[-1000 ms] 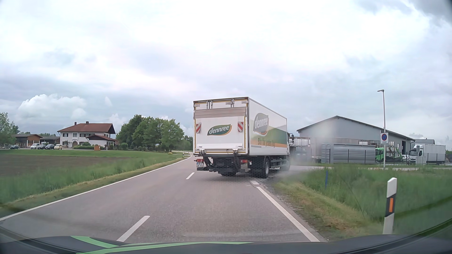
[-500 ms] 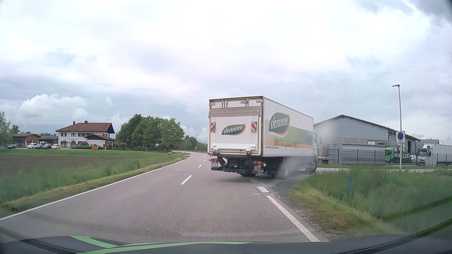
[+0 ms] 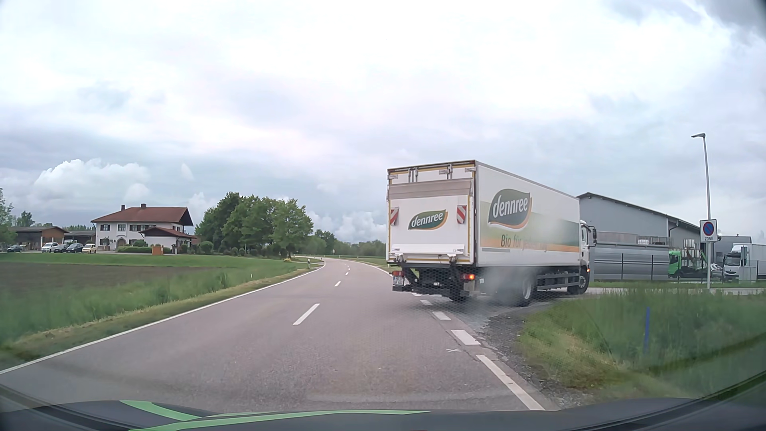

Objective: Follow the waypoints while adhering to traffic rules and regulations

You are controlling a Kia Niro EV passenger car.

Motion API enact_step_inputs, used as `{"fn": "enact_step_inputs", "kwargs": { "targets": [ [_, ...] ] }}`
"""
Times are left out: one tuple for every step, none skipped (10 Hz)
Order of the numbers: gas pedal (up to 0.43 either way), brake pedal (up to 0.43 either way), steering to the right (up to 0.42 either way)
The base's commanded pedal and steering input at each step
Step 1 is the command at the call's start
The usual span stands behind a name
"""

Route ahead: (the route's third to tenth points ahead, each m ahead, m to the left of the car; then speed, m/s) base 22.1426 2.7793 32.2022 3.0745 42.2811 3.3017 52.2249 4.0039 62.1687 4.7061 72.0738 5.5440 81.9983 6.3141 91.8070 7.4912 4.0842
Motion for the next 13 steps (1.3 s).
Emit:
{"fn": "enact_step_inputs", "kwargs": {
  "targets": [
    [0.000,0.000,-0.004],
    [0.000,0.000,-0.004],
    [0.000,0.000,-0.004],
    [0.000,0.000,-0.004],
    [0.000,0.000,-0.004],
    [0.000,0.000,-0.004],
    [0.000,0.000,-0.004],
    [0.000,0.000,-0.004],
    [0.000,0.000,-0.003],
    [0.000,0.000,-0.003],
    [0.000,0.000,-0.003],
    [0.000,0.000,-0.003],
    [0.000,0.000,-0.003]
  ]
}}
